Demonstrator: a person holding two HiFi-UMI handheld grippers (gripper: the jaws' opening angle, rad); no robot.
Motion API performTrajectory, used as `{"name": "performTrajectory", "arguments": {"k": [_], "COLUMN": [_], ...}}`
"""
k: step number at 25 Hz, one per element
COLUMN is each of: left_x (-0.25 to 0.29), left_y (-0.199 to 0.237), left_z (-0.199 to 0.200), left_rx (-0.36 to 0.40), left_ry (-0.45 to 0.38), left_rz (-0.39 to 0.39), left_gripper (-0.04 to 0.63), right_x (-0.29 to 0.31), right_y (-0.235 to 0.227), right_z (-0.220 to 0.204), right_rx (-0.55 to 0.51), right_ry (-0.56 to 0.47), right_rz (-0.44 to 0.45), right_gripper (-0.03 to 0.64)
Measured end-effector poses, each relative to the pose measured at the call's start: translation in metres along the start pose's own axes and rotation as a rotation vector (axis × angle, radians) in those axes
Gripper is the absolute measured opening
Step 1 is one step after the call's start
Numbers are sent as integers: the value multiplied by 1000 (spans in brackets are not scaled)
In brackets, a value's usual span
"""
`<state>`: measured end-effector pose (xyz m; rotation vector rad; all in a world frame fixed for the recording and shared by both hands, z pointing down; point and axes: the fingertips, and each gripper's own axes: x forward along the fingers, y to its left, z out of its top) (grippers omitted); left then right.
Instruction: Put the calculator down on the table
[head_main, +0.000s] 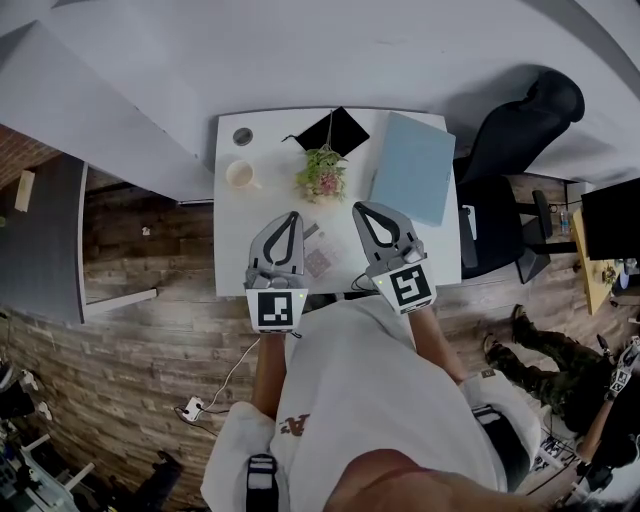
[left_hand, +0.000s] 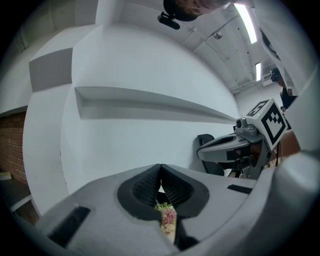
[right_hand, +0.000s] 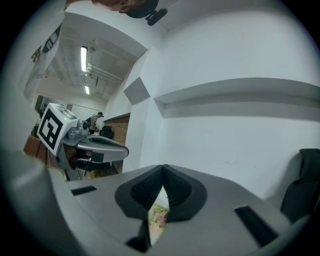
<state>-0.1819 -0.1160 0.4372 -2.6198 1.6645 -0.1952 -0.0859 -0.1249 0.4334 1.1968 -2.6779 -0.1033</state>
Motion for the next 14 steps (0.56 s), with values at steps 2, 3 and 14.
{"name": "performTrajectory", "arguments": {"k": [2,3,14], "left_x": [1,1,1], "left_y": [0,0,1], "left_z": [2,3,5], "left_rx": [-10,-11,25], "left_ry": [-12,-15,-35], "left_rz": [0,0,-15], "left_gripper": [5,5,5], "right_x": [-1,-1,-5], "right_y": [-1,-2,-3], "right_z": [1,2,1], "right_rx": [-1,-1,-2], "right_ry": [-3,-4,7], "right_rz": [-6,-9,-28], "right_gripper": [6,6,6]}}
